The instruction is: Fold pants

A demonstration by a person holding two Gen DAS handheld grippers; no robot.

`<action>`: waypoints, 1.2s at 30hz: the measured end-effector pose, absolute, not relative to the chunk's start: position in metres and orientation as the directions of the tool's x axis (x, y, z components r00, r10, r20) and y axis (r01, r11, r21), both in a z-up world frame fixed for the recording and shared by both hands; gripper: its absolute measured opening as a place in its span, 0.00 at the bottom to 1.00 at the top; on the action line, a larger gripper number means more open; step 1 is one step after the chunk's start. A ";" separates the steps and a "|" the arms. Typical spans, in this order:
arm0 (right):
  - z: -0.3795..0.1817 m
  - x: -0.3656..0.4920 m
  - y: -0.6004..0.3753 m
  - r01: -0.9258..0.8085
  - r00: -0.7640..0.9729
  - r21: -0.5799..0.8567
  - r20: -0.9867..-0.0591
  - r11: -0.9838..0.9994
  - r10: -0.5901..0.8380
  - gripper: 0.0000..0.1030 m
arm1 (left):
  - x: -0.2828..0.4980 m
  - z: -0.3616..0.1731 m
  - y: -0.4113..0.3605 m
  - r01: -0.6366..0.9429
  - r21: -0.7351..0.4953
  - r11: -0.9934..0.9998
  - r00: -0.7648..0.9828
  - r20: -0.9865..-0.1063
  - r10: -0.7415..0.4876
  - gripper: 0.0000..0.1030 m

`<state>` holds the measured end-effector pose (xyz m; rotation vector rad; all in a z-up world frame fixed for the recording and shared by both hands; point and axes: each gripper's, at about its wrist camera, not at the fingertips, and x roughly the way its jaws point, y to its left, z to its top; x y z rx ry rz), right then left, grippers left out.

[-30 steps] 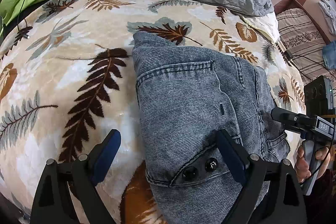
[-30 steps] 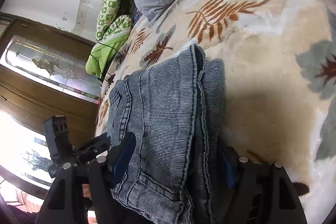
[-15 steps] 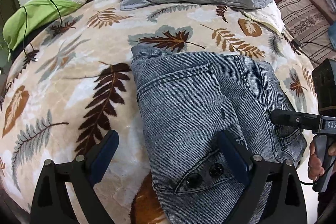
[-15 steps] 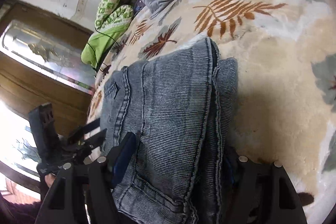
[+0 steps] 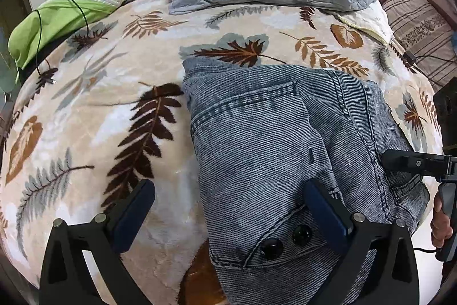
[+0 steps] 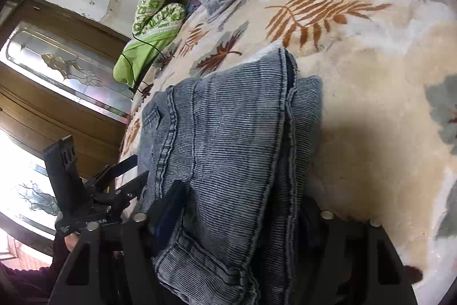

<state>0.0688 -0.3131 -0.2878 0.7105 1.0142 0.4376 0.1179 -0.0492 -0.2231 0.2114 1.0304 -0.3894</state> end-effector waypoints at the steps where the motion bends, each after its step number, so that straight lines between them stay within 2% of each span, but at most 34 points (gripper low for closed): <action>1: -0.288 0.068 -0.315 0.000 0.478 0.720 -0.610 0.694 0.632 0.64 | 0.118 -0.224 -0.049 0.409 -0.019 0.912 0.450 -0.865 -0.220 1.00; 2: -0.289 0.067 -0.317 0.017 0.482 0.723 -0.611 0.691 0.628 0.59 | 0.120 -0.225 -0.048 0.405 -0.034 0.914 0.444 -0.867 -0.229 1.00; 5: -0.286 0.063 -0.317 0.027 0.507 0.721 -0.607 0.693 0.612 0.56 | 0.121 -0.225 -0.047 0.404 -0.060 0.913 0.436 -0.865 -0.250 0.98; 9: -0.279 0.059 -0.309 0.018 0.530 0.681 -0.627 0.732 0.571 0.50 | 0.115 -0.217 -0.057 0.473 -0.082 0.877 0.424 -0.851 -0.309 0.63; 11: -0.274 0.059 -0.304 0.017 0.533 0.664 -0.638 0.748 0.555 0.47 | 0.112 -0.212 -0.062 0.491 -0.064 0.869 0.432 -0.848 -0.307 0.55; 13: -0.265 0.059 -0.296 -0.004 0.538 0.620 -0.660 0.784 0.525 0.44 | 0.113 -0.209 -0.062 0.495 -0.082 0.865 0.425 -0.845 -0.323 0.44; 16: -0.251 0.059 -0.285 -0.042 0.549 0.557 -0.681 0.829 0.485 0.42 | 0.116 -0.204 -0.058 0.486 -0.106 0.868 0.424 -0.840 -0.340 0.32; 22: -0.221 0.060 -0.267 -0.108 0.586 0.474 -0.679 0.874 0.441 0.38 | 0.118 -0.192 -0.052 0.482 -0.136 0.866 0.427 -0.826 -0.368 0.23; 31: -0.183 0.081 -0.257 -0.169 0.650 0.439 -0.624 0.883 0.434 0.36 | 0.140 -0.151 -0.052 0.485 -0.096 0.869 0.516 -0.772 -0.373 0.20; 36: -0.173 0.114 -0.255 -0.177 0.679 0.454 -0.587 0.873 0.442 0.36 | 0.168 -0.140 -0.050 0.456 -0.058 0.888 0.561 -0.756 -0.337 0.20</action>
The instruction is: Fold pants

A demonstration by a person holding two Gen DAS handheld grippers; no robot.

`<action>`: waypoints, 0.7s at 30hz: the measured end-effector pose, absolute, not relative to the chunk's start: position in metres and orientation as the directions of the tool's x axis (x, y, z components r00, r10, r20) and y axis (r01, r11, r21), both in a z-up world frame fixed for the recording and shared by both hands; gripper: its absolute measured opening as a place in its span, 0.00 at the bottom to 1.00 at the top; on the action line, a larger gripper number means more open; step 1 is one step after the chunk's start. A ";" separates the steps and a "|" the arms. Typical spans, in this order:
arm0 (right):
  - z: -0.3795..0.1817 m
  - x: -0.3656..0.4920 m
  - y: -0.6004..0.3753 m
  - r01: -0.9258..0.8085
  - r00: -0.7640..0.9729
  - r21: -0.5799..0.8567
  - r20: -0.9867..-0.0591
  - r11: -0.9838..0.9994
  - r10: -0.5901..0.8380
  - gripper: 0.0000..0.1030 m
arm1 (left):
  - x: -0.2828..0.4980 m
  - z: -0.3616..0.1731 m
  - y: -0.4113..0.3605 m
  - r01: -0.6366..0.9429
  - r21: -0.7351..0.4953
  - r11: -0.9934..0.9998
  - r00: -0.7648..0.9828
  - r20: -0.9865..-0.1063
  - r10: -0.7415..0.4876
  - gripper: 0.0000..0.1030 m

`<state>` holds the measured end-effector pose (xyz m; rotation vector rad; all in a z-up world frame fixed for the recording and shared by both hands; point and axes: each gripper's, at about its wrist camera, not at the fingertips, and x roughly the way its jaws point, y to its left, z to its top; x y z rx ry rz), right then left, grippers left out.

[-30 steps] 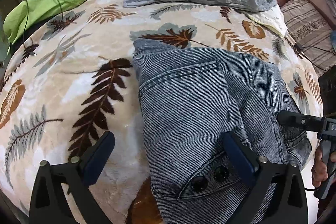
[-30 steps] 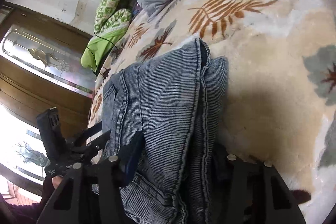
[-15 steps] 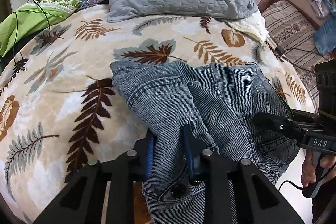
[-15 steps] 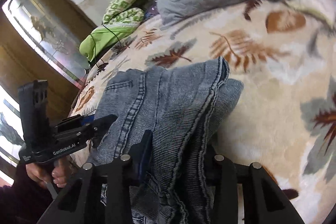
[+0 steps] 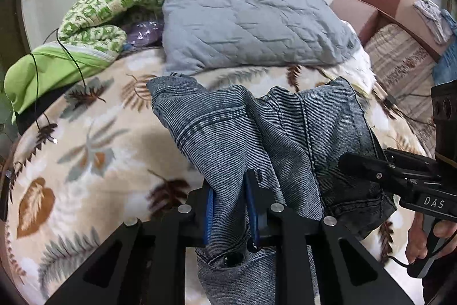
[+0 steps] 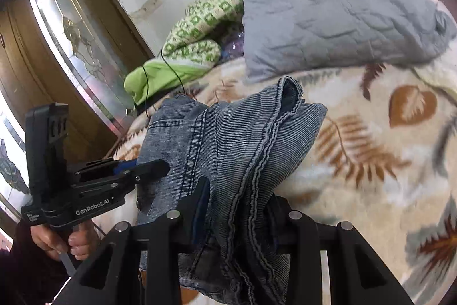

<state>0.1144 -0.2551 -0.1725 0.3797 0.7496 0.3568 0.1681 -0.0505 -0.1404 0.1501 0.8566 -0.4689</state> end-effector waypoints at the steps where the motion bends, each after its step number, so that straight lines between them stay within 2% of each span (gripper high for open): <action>1: -0.175 0.122 -0.256 -0.170 0.676 0.467 -0.585 0.868 0.447 0.36 | 0.174 -0.141 -0.051 0.449 -0.051 0.892 0.564 -0.758 -0.327 0.20; 8: -0.224 0.176 -0.268 -0.029 0.652 0.506 -0.644 0.862 0.400 0.36 | 0.227 -0.192 -0.058 0.370 0.028 0.929 0.553 -0.810 -0.196 0.23; 11: -0.249 0.185 -0.276 0.040 0.625 0.472 -0.700 0.881 0.347 0.36 | 0.232 -0.209 -0.057 0.345 0.066 0.936 0.572 -0.806 -0.154 0.35; 14: -0.267 0.180 -0.283 0.067 0.608 0.495 -0.709 0.867 0.358 0.43 | 0.228 -0.210 -0.054 0.342 0.082 0.936 0.589 -0.795 -0.146 0.45; 16: -0.267 0.174 -0.285 0.085 0.612 0.465 -0.722 0.881 0.322 0.55 | 0.225 -0.205 -0.050 0.324 0.095 0.941 0.596 -0.793 -0.126 0.52; 19: -0.254 0.162 -0.290 0.107 0.616 0.460 -0.727 0.881 0.304 0.56 | 0.209 -0.183 -0.041 0.291 0.097 0.952 0.625 -0.773 -0.113 0.54; 20: -0.246 0.155 -0.290 0.106 0.627 0.449 -0.723 0.887 0.291 0.56 | 0.204 -0.178 -0.040 0.287 0.101 0.953 0.636 -0.763 -0.111 0.57; 21: -0.238 0.148 -0.290 0.100 0.639 0.441 -0.716 0.892 0.282 0.56 | 0.195 -0.167 -0.037 0.279 0.106 0.954 0.655 -0.748 -0.108 0.64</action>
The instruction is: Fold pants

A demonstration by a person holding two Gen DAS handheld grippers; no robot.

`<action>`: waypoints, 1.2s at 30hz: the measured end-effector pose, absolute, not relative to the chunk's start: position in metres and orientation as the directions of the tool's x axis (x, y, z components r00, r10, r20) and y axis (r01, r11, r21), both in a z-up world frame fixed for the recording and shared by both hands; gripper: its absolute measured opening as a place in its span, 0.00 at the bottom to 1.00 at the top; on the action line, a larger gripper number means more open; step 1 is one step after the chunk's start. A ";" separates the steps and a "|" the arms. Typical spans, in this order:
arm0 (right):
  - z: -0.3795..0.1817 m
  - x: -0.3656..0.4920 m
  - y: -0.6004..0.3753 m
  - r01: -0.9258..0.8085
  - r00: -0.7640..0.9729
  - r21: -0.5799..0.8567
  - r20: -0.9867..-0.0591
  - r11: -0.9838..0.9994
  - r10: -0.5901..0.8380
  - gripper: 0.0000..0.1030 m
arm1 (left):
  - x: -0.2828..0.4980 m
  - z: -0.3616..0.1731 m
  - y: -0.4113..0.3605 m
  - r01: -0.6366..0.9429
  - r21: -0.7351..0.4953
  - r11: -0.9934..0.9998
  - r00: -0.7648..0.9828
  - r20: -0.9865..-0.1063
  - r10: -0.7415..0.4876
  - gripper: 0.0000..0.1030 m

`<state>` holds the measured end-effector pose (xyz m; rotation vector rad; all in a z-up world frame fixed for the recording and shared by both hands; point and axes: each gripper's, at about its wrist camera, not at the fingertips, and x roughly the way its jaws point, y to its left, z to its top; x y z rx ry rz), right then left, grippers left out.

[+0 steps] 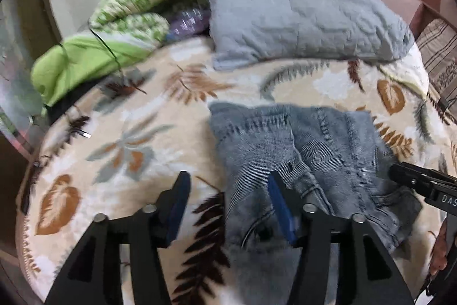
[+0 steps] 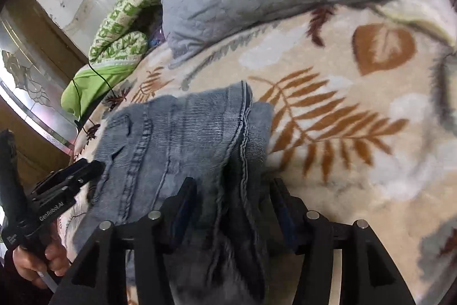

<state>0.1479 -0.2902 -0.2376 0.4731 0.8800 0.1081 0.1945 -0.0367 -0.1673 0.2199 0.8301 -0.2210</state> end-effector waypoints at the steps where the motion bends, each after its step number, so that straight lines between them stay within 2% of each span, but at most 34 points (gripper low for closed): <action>1: -0.227 0.138 -0.290 0.092 0.656 0.434 -0.703 0.896 0.273 0.56 | 0.186 -0.158 -0.034 0.269 0.111 0.957 0.670 -0.735 -0.103 0.69; 7: -0.148 0.080 -0.277 0.025 0.760 0.410 -0.600 0.912 0.249 0.56 | 0.130 -0.097 -0.025 0.236 0.138 0.962 0.770 -0.630 -0.098 0.76; 11: -0.097 0.041 -0.265 -0.005 0.817 0.393 -0.529 0.920 0.230 0.63 | 0.093 -0.057 -0.020 0.223 0.148 0.963 0.818 -0.565 -0.103 0.82; 17: -0.041 -0.004 -0.241 -0.033 0.860 0.345 -0.469 0.938 0.203 0.67 | 0.051 -0.009 -0.005 0.182 0.174 0.968 0.867 -0.493 -0.074 0.86; 21: -0.020 -0.026 -0.225 -0.022 0.876 0.290 -0.456 0.957 0.158 0.69 | 0.021 0.017 0.008 0.140 0.187 0.972 0.907 -0.418 -0.050 1.00; 25: -0.010 -0.042 -0.208 -0.012 0.885 0.222 -0.452 0.975 0.114 0.70 | -0.001 0.033 0.016 0.122 0.197 0.973 0.930 -0.364 -0.043 1.00; 36: -0.017 -0.062 -0.179 -0.028 0.871 0.120 -0.485 0.992 0.083 0.70 | -0.019 0.044 0.036 0.079 0.163 0.983 0.927 -0.374 -0.013 1.00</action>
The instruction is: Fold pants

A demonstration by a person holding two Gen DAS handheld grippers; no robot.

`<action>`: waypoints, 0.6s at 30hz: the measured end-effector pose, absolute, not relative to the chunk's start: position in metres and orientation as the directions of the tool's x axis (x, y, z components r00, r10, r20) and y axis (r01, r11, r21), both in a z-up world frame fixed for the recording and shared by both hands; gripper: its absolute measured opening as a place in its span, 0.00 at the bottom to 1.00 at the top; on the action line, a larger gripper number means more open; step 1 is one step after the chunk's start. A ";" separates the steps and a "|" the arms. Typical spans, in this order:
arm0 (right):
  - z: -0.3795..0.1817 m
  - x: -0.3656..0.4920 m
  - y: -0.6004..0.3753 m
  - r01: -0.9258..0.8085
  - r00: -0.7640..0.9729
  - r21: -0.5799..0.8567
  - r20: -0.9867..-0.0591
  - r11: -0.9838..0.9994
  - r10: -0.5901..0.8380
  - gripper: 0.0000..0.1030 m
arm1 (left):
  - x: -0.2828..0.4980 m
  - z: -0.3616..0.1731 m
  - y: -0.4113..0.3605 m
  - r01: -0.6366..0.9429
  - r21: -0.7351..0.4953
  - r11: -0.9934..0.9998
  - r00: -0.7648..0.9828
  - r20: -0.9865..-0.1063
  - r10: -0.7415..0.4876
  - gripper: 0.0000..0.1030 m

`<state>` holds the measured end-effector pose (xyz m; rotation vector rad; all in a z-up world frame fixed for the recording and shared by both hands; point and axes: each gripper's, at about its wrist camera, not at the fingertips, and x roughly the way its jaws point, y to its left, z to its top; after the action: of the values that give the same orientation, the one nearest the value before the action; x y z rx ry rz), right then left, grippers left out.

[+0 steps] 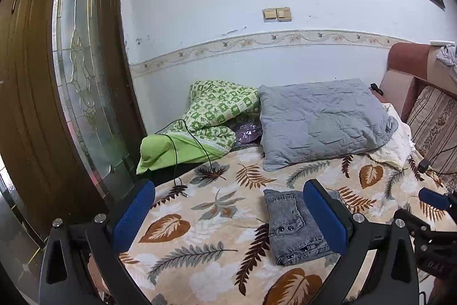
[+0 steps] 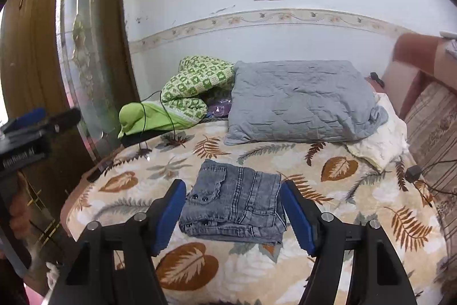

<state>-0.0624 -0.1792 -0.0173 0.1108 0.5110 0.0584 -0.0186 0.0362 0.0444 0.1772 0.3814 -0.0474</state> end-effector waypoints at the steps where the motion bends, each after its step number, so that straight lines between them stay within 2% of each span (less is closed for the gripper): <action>1: -0.019 -0.062 -0.179 -0.027 0.870 0.117 -0.487 0.993 0.082 0.70 | -0.019 0.044 0.037 0.083 0.158 0.984 0.925 -0.381 -0.016 1.00; 7: -0.030 -0.056 -0.180 -0.030 0.853 0.111 -0.515 0.993 0.083 0.70 | -0.014 0.037 0.043 0.092 0.135 0.987 0.909 -0.415 -0.028 1.00; 18: -0.027 -0.047 -0.170 -0.062 0.858 0.091 -0.504 0.994 0.100 0.70 | -0.015 0.038 0.056 0.059 0.134 0.989 0.919 -0.395 -0.002 1.00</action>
<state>-0.0472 -0.1702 -0.0274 0.0722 0.5334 0.0849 -0.0152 0.0555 0.0384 0.1442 0.4056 -0.0314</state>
